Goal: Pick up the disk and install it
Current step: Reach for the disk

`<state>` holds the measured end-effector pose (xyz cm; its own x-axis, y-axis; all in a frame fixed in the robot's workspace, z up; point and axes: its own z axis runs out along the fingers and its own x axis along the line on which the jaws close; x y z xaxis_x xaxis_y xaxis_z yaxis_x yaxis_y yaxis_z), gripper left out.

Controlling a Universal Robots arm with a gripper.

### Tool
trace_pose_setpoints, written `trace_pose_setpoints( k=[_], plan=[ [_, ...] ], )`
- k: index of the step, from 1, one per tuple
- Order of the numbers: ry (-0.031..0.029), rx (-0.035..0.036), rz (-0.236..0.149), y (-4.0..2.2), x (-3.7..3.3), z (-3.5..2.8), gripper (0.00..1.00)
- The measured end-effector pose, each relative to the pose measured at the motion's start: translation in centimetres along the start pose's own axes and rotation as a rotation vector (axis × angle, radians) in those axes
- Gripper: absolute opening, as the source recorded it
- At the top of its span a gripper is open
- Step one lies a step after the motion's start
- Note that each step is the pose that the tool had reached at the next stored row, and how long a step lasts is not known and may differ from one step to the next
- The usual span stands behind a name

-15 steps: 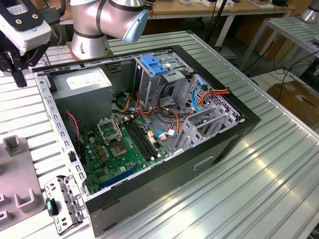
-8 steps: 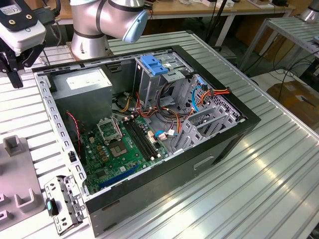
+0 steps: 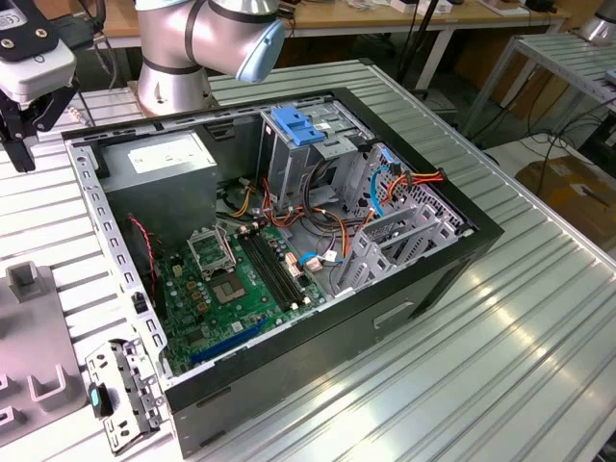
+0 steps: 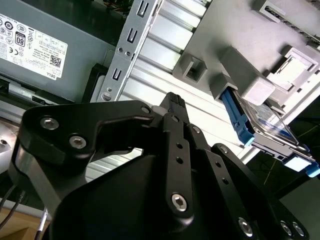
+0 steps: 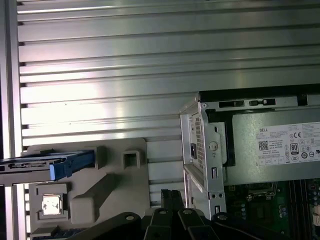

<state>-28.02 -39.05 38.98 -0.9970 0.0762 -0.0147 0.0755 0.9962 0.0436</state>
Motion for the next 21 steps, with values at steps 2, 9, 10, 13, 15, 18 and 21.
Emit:
trace_pose_setpoints(
  k=[2,9,10,13,15,18,21],
  plan=[
    [0.0000,0.0000,0.000,-0.01,0.19,0.00,0.11],
    [0.0000,0.0000,0.000,-0.04,0.87,0.00,0.11],
    [0.0000,0.0000,0.000,-0.04,0.95,0.00,0.11],
    [0.0000,-0.0001,0.000,-0.06,1.20,0.00,0.11],
    [0.0000,0.0000,0.000,-0.06,1.40,0.00,0.11],
    [0.0000,0.0000,0.000,-0.08,1.74,0.00,0.11],
    [0.0000,-0.0001,0.000,-0.06,2.76,-0.01,0.11]
  ],
)
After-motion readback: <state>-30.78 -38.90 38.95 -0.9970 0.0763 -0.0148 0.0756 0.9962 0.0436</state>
